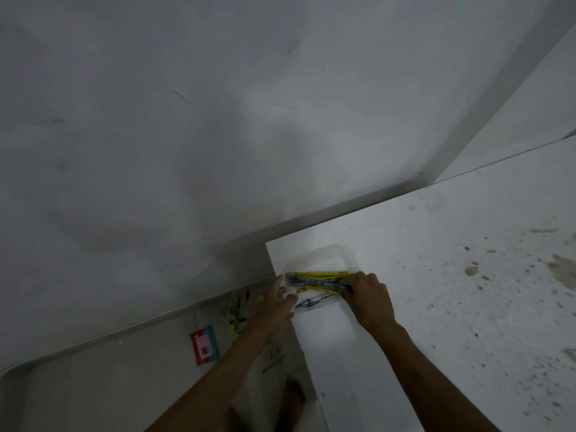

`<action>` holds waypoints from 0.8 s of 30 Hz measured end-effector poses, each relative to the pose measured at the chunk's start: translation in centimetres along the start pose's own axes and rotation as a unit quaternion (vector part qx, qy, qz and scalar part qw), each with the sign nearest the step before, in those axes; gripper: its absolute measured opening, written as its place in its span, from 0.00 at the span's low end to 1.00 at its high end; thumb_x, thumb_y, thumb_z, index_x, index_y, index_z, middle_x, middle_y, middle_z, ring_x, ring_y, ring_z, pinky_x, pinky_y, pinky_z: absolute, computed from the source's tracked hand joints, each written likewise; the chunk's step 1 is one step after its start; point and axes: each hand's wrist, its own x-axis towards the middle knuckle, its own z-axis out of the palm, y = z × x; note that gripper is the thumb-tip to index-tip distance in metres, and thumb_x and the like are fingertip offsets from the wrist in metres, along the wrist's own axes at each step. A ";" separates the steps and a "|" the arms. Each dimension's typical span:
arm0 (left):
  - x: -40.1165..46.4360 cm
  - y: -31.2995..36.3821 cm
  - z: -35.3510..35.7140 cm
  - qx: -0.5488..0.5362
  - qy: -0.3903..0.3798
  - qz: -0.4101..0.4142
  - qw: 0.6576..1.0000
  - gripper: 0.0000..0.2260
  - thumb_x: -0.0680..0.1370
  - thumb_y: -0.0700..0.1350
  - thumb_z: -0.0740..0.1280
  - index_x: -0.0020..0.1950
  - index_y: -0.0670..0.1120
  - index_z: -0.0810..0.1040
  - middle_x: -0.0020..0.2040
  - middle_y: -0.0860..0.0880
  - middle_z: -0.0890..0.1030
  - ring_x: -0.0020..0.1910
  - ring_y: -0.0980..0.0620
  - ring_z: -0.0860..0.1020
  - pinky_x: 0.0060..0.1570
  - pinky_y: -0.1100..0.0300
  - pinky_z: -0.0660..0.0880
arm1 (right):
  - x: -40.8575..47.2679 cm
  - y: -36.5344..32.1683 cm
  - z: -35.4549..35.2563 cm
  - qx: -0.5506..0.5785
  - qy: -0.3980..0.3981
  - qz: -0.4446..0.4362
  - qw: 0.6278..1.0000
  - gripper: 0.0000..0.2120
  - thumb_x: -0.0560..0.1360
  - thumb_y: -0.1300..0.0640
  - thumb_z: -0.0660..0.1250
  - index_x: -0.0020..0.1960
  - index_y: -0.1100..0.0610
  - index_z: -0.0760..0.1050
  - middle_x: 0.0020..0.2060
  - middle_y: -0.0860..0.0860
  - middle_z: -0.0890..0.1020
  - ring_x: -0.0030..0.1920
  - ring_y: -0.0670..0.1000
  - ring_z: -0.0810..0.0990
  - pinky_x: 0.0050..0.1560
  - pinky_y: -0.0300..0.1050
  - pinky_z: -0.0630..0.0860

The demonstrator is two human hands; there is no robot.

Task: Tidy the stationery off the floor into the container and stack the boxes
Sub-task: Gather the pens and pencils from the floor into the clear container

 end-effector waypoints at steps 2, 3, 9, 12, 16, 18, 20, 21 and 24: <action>-0.1 0.0 0.0 0.020 -0.001 0.004 1.000 0.27 0.80 0.43 0.61 0.77 0.50 0.54 0.75 0.45 0.61 0.70 0.49 0.66 0.38 0.72 0.74 | 0.2 -0.1 -0.3 0.006 0.000 -0.008 1.000 0.12 0.79 0.49 0.60 0.60 0.46 0.78 0.55 0.50 0.80 0.54 0.54 0.75 0.50 0.48 0.70; -0.2 0.1 0.0 0.025 0.000 0.005 1.000 0.27 0.80 0.43 0.61 0.77 0.50 0.53 0.75 0.45 0.60 0.71 0.50 0.64 0.34 0.74 0.73 | 0.2 -0.1 -0.4 0.007 0.002 -0.012 1.000 0.12 0.79 0.49 0.60 0.59 0.47 0.78 0.54 0.51 0.80 0.53 0.54 0.75 0.49 0.48 0.70; -0.2 0.1 -0.3 0.036 0.002 0.012 0.999 0.28 0.80 0.41 0.60 0.77 0.51 0.53 0.76 0.44 0.59 0.73 0.50 0.62 0.34 0.75 0.71 | -0.1 -0.1 -1.0 0.037 0.074 -0.031 0.996 0.07 0.76 0.54 0.67 0.51 0.52 0.83 0.46 0.52 0.77 0.47 0.55 0.72 0.42 0.45 0.66; -0.3 0.2 -0.3 0.042 0.002 0.019 0.999 0.27 0.81 0.41 0.60 0.77 0.50 0.53 0.76 0.44 0.59 0.73 0.49 0.61 0.40 0.71 0.71 | 0.2 -0.6 -0.9 -0.001 0.074 -0.030 0.997 0.08 0.76 0.53 0.66 0.51 0.49 0.83 0.46 0.51 0.74 0.48 0.54 0.71 0.43 0.45 0.64; -0.4 0.1 -0.3 0.060 0.003 0.025 0.998 0.28 0.80 0.39 0.60 0.77 0.49 0.52 0.76 0.43 0.59 0.74 0.49 0.60 0.47 0.69 0.71 | 1.5 -0.8 -1.6 -0.077 0.084 -0.026 0.993 0.11 0.75 0.54 0.66 0.55 0.47 0.81 0.47 0.52 0.74 0.50 0.55 0.71 0.46 0.47 0.65; -0.3 0.0 -0.4 0.069 0.001 0.030 0.997 0.29 0.80 0.40 0.61 0.77 0.49 0.52 0.76 0.43 0.58 0.74 0.49 0.60 0.41 0.76 0.70 | 2.2 -0.5 -2.2 -0.104 0.099 -0.029 0.989 0.10 0.74 0.56 0.67 0.54 0.49 0.82 0.46 0.53 0.75 0.49 0.56 0.72 0.43 0.46 0.63; -0.1 -0.1 -0.4 0.075 -0.004 0.030 0.997 0.29 0.80 0.40 0.61 0.77 0.50 0.51 0.76 0.43 0.59 0.73 0.49 0.60 0.45 0.75 0.70 | 2.8 -0.4 -2.5 -0.133 0.090 -0.032 0.987 0.10 0.75 0.57 0.67 0.54 0.50 0.82 0.46 0.53 0.76 0.50 0.56 0.72 0.44 0.47 0.64; -0.1 -0.1 -0.5 0.078 -0.006 0.029 0.996 0.29 0.80 0.41 0.61 0.77 0.50 0.51 0.76 0.43 0.59 0.73 0.49 0.61 0.51 0.71 0.70 | 3.0 -0.4 -2.6 -0.141 0.080 -0.037 0.986 0.10 0.75 0.57 0.66 0.55 0.50 0.81 0.47 0.52 0.75 0.50 0.55 0.72 0.45 0.47 0.65; 0.0 0.0 -0.5 0.091 -0.015 0.026 0.995 0.29 0.80 0.43 0.61 0.77 0.52 0.50 0.76 0.45 0.58 0.73 0.49 0.61 0.57 0.63 0.68 | 3.5 -0.7 -2.0 -0.129 0.044 -0.070 0.988 0.12 0.76 0.57 0.64 0.58 0.49 0.80 0.49 0.51 0.75 0.51 0.54 0.72 0.43 0.45 0.64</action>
